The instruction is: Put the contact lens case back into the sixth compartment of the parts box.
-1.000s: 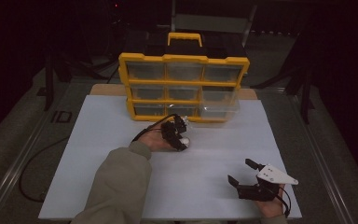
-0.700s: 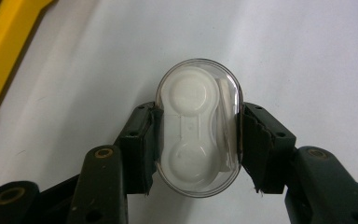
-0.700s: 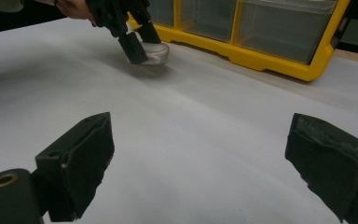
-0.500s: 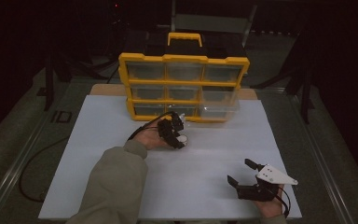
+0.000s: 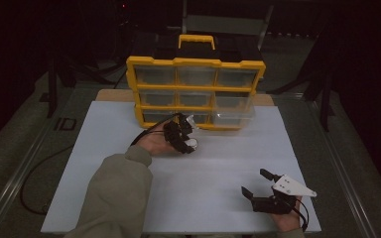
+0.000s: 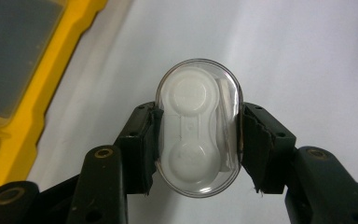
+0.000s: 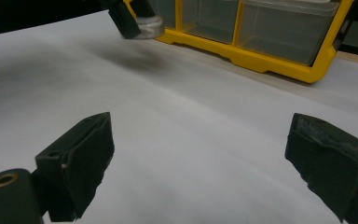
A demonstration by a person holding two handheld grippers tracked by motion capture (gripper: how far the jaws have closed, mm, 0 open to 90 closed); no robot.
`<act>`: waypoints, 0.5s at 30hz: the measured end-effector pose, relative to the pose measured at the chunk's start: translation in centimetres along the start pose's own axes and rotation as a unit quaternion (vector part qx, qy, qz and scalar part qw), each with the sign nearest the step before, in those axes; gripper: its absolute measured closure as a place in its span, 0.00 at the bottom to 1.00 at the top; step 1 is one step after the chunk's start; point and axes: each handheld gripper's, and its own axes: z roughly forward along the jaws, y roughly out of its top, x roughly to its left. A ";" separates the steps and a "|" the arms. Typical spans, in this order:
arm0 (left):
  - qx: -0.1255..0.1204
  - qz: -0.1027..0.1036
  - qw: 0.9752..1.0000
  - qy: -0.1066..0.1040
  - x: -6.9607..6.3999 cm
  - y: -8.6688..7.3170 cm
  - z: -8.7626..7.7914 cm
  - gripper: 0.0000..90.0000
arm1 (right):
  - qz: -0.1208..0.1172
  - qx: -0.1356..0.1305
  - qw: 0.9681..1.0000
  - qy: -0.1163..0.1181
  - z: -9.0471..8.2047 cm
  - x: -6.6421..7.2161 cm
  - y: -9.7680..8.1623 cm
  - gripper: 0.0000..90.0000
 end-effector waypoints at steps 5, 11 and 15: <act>-0.003 0.007 1.000 0.004 -0.1 0.4 -1.0 0.55 | 0.000 -0.001 1.000 -0.001 0.0 0.0 0.0 0.08; -0.010 0.008 1.000 0.008 0.0 0.7 -1.9 0.55 | 0.000 -0.002 1.000 -0.002 0.0 0.0 0.0 0.08; -0.016 0.011 1.000 0.010 0.0 1.0 -2.6 0.55 | 0.000 -0.002 1.000 -0.002 0.0 0.0 0.0 0.08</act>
